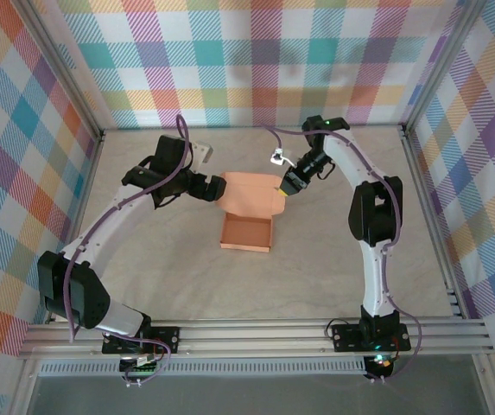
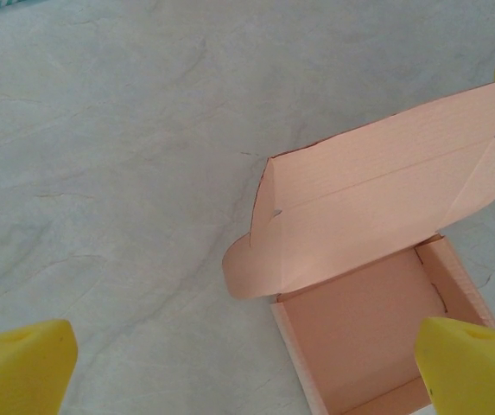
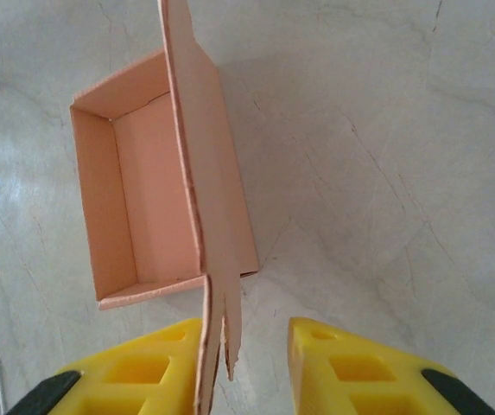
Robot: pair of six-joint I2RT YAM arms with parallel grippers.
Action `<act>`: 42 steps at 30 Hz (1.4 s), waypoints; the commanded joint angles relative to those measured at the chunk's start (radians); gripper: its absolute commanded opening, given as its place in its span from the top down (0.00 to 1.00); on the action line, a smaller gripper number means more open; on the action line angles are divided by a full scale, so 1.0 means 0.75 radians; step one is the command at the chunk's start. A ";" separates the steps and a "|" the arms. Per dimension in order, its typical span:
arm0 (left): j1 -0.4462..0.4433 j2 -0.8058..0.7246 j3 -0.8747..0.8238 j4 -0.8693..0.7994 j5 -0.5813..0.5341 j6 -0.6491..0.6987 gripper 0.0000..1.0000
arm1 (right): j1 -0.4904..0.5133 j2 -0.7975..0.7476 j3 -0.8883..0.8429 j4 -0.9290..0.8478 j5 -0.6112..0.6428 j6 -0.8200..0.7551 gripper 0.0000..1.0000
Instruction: Fold the paper box
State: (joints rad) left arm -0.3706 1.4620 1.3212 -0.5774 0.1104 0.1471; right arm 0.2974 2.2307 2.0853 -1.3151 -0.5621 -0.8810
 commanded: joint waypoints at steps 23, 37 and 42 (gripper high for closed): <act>0.091 0.060 0.001 0.022 0.192 0.056 0.00 | 0.051 -0.113 -0.100 0.110 0.018 -0.143 1.00; 0.134 0.309 0.376 -0.539 0.528 0.625 0.11 | 0.100 -0.270 -0.218 0.155 0.032 -0.229 1.00; 0.130 0.507 0.606 -0.752 0.492 0.722 0.37 | 0.119 -0.275 -0.223 0.141 0.009 -0.229 1.00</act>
State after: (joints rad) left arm -0.2779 1.7878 1.7199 -0.9882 0.4713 0.5858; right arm 0.3756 2.0632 1.9293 -1.1995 -0.4992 -1.0149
